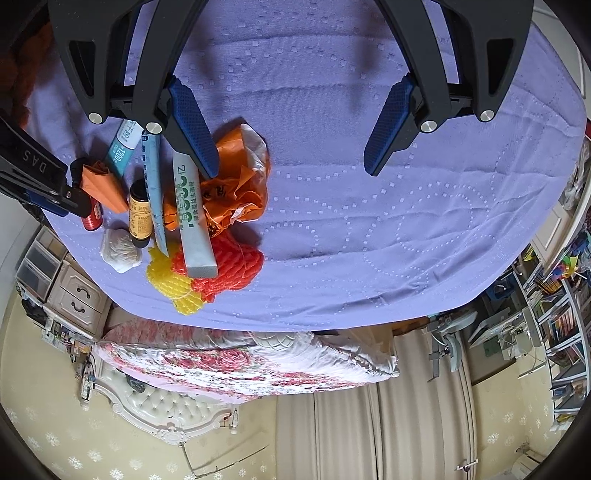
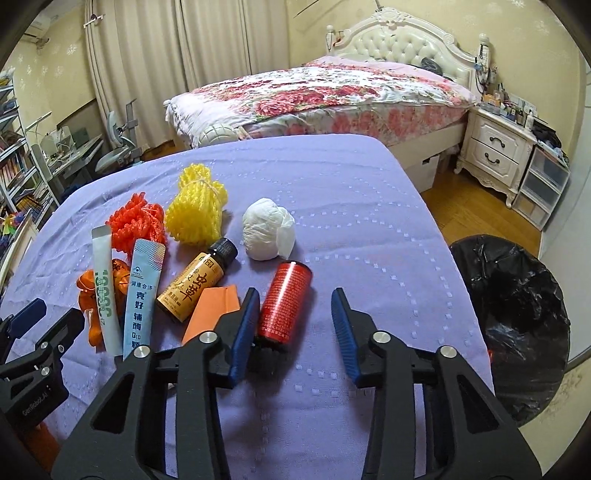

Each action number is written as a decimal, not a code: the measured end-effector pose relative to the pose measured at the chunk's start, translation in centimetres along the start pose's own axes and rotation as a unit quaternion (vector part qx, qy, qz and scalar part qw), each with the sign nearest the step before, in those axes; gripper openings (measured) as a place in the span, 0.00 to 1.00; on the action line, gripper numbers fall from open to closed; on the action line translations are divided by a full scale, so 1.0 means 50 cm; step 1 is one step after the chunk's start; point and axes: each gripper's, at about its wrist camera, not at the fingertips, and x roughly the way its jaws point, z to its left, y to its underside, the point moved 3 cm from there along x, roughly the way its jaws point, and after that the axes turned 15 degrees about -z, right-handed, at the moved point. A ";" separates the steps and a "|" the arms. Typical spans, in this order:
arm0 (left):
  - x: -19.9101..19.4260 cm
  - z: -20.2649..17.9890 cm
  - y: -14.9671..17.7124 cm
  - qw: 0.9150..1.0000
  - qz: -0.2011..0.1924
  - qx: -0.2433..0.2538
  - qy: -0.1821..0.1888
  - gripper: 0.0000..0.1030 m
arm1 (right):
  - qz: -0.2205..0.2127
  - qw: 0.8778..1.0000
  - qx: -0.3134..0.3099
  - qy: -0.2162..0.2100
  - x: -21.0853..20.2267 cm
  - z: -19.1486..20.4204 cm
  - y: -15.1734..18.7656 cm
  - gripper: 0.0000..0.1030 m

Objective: Collect trash
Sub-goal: 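Move both tools back over the table and grasp the red can with the right gripper, then hold the red can in the right gripper while the left gripper grasps the orange wrapper, then carry the red can and orange wrapper over the bin and release both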

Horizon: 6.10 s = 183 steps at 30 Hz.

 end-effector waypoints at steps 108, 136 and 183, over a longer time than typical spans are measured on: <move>0.012 -0.074 0.005 0.998 0.017 0.013 0.061 0.44 | 0.023 1.000 0.009 0.007 -0.037 -0.070 0.048 0.23; 0.040 -0.010 -0.019 0.998 0.021 -0.023 0.057 0.70 | 0.023 1.000 0.002 0.011 -0.041 -0.066 0.051 0.23; -0.070 -0.076 -0.075 0.991 -0.069 -0.049 0.106 0.31 | -0.031 0.998 0.027 0.046 -0.136 -0.160 0.007 0.22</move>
